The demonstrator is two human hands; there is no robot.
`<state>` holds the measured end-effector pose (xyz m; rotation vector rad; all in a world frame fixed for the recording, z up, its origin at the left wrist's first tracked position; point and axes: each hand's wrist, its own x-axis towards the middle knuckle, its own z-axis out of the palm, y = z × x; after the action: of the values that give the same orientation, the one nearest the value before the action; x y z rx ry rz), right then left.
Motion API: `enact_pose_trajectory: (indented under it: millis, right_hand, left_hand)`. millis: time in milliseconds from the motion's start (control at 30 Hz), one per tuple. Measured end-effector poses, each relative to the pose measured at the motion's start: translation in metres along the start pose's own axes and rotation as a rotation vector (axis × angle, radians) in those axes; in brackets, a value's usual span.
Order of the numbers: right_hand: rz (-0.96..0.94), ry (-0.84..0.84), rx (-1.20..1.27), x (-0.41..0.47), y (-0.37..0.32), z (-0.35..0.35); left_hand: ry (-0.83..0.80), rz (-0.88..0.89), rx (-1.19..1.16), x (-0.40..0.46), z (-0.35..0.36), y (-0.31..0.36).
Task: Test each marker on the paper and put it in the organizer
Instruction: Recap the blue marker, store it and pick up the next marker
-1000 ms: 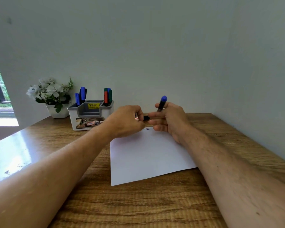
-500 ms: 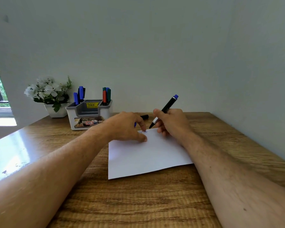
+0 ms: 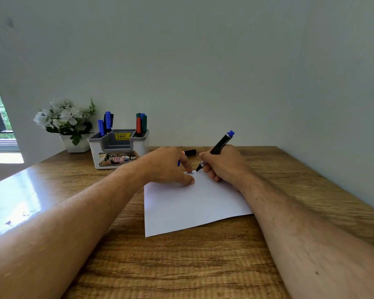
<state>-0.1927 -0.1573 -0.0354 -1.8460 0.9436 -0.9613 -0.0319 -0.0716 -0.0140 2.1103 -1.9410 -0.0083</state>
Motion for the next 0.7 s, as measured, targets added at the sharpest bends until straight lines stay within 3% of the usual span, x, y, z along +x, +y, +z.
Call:
enact_pose_trajectory:
  millis: [700]
  right_hand:
    - [0.017, 0.060, -0.076, 0.0039, 0.0023, -0.0010]
  left_hand:
    - [-0.033, -0.017, -0.007, 0.0041, 0.0029, -0.0036]
